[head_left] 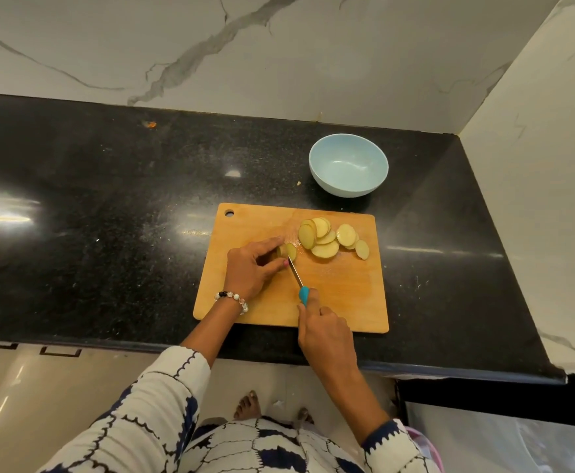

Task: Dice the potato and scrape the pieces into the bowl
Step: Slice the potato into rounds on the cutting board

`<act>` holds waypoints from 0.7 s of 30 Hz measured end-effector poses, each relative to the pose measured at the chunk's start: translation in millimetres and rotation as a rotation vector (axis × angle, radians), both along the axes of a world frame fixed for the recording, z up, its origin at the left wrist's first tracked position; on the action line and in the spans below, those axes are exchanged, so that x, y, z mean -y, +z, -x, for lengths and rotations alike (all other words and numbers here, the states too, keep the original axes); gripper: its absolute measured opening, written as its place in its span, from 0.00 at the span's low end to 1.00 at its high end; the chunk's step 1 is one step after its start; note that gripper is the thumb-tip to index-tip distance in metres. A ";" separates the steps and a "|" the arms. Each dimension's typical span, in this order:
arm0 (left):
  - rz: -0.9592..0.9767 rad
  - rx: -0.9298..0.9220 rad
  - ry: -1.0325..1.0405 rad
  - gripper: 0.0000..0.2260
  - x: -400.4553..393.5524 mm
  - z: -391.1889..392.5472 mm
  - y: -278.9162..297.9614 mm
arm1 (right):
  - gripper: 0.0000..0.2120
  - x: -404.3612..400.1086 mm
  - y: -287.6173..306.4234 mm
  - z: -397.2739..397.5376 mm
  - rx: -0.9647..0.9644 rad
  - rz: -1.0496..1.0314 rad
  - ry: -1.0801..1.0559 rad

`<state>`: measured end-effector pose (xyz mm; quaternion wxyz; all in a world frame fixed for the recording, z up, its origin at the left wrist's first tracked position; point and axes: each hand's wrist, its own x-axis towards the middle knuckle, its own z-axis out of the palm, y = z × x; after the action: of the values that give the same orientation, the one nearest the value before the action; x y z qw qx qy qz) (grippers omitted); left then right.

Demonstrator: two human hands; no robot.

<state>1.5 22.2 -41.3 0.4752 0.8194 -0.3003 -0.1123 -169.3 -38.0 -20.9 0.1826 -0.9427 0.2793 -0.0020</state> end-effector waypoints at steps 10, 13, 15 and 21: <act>0.049 -0.042 0.041 0.20 -1.3 2.5 -0.8 | 0.25 -1.0 0.5 2.0 -0.031 -0.063 0.003; 0.071 -0.052 0.072 0.19 -1.4 1.2 0.1 | 0.25 -8.0 -1.2 13.5 -0.008 -0.077 -0.020; 0.076 -0.051 0.080 0.19 -2.2 0.2 0.6 | 0.25 -9.7 0.3 14.9 -0.017 -0.060 -0.035; 0.061 -0.035 0.049 0.19 -2.4 0.7 -1.6 | 0.25 6.5 11.5 -7.9 -0.016 -0.016 -0.044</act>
<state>0.8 24.6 -42.9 0.5079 0.8094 -0.2753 -0.1055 -161.4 -44.5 -9.5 0.1877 -0.9348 0.3014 0.0040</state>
